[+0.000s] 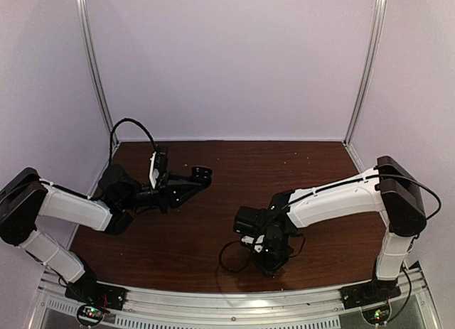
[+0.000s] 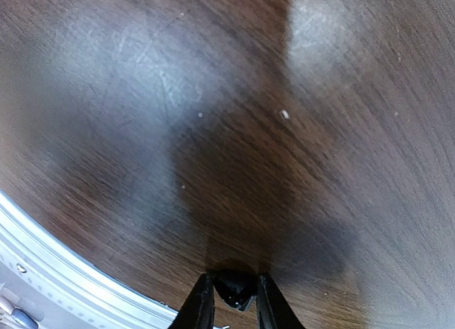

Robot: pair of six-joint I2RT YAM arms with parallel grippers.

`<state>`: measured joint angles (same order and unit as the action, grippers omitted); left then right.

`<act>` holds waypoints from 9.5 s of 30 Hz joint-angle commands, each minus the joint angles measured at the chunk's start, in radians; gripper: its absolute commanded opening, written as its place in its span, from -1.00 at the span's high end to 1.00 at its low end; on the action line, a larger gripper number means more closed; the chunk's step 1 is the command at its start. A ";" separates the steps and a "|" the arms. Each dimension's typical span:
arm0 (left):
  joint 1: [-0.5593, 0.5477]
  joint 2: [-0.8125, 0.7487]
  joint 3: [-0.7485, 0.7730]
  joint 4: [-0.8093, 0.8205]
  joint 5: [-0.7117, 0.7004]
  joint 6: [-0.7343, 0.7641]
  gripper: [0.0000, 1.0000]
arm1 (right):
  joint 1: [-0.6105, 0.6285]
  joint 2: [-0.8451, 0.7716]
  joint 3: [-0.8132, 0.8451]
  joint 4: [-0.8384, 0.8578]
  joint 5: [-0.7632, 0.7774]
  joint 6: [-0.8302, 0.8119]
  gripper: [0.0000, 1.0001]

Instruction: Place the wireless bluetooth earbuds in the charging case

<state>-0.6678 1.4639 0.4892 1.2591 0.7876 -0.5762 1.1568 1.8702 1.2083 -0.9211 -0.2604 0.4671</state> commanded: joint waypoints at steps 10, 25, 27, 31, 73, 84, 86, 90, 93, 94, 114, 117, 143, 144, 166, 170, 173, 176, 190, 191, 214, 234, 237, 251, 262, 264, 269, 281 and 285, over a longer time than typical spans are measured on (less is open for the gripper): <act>0.013 0.000 -0.008 0.071 0.004 -0.013 1.00 | 0.009 0.028 0.027 0.016 0.019 -0.010 0.61; 0.031 0.030 -0.017 0.166 0.005 -0.021 1.00 | -0.109 -0.146 0.070 0.105 0.202 -0.141 0.73; 0.032 0.032 -0.017 0.161 -0.001 -0.003 1.00 | -0.136 -0.185 0.080 0.148 0.233 -0.191 0.73; 0.031 0.046 -0.013 0.183 0.019 0.024 1.00 | -0.153 -0.271 0.095 0.291 0.310 -0.328 0.72; 0.004 0.066 0.075 0.334 0.224 0.091 1.00 | -0.002 -0.556 0.004 0.955 -0.078 -0.732 0.73; 0.004 0.076 0.098 0.347 0.206 0.036 1.00 | -0.003 -0.494 0.001 1.054 -0.012 -0.741 0.73; 0.004 0.069 0.098 0.326 0.203 0.041 1.00 | -0.003 -0.484 0.003 1.057 -0.011 -0.742 0.73; 0.003 0.059 0.094 0.296 0.196 0.056 1.00 | -0.003 -0.472 0.005 1.071 -0.015 -0.735 0.73; 0.004 0.056 0.096 0.287 0.192 0.060 1.00 | -0.003 -0.462 0.002 1.081 -0.019 -0.733 0.73; 0.003 0.055 0.097 0.284 0.190 0.061 1.00 | -0.003 -0.457 0.002 1.083 -0.019 -0.734 0.73; 0.002 0.034 0.094 0.245 0.186 0.075 1.00 | -0.005 -0.406 0.010 1.099 0.041 -0.733 0.73; 0.003 0.033 0.097 0.244 0.186 0.076 1.00 | -0.004 -0.405 0.012 1.087 0.056 -0.743 0.73; 0.004 0.029 0.109 0.218 0.179 0.076 1.00 | -0.008 -0.394 -0.006 1.046 0.028 -0.757 0.40; 0.003 0.029 0.108 0.218 0.179 0.076 1.00 | -0.008 -0.399 -0.008 1.047 0.031 -0.757 0.39; 0.004 0.002 0.097 0.079 0.087 0.170 1.00 | -0.009 -0.496 -0.021 1.084 0.098 -0.685 -0.20; 0.004 -0.016 0.107 0.007 0.044 0.202 1.00 | -0.011 -0.501 -0.041 1.100 0.173 -0.623 -0.63; 0.004 -0.028 0.106 -0.019 0.027 0.220 1.00 | -0.017 -0.491 -0.049 1.107 0.211 -0.574 -0.73; 0.004 -0.034 0.107 -0.031 0.026 0.225 1.00 | -0.035 -0.470 -0.043 1.091 0.218 -0.519 -0.76; 0.004 -0.037 0.103 -0.027 0.032 0.226 1.00 | -0.058 -0.385 0.011 1.073 0.179 -0.420 -0.89; 0.004 -0.039 0.102 -0.027 0.032 0.226 1.00 | -0.058 -0.379 0.013 1.073 0.183 -0.421 -0.89; 0.004 -0.037 0.094 -0.003 0.047 0.221 1.00 | -0.119 -0.399 -0.015 1.045 0.159 -0.423 -0.89; 0.004 -0.027 0.091 0.034 0.063 0.204 1.00 | -0.133 -0.413 -0.033 1.023 0.150 -0.432 -0.88; 0.004 -0.024 0.089 0.051 0.075 0.197 1.00 | -0.140 -0.413 -0.034 1.019 0.142 -0.432 -0.88; 0.004 -0.011 0.094 0.073 0.087 0.187 1.00 | -0.171 -0.430 -0.058 1.036 0.054 -0.423 -0.88; 0.004 -0.012 0.093 0.044 0.060 0.196 1.00 | -0.202 -0.489 -0.111 1.057 -0.013 -0.419 -0.88; 0.004 -0.015 0.084 0.039 0.045 0.203 1.00 | -0.234 -0.514 -0.138 1.052 -0.031 -0.385 -0.88; 0.005 -0.015 0.071 0.033 0.027 0.214 1.00 | -0.359 -0.595 -0.245 1.043 -0.098 -0.279 -0.87; 0.005 -0.006 0.070 -0.024 -0.002 0.246 1.00 | -0.445 -0.512 -0.267 0.550 0.091 -0.263 -0.69; 0.005 -0.008 0.071 -0.023 -0.002 0.245 1.00 | -0.490 -0.479 -0.335 0.634 0.062 -0.151 -0.50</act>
<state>-0.6613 1.4479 0.5644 1.2018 0.7940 -0.3420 0.7086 1.3678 0.9287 -0.2768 -0.2230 0.2092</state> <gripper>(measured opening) 0.221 0.789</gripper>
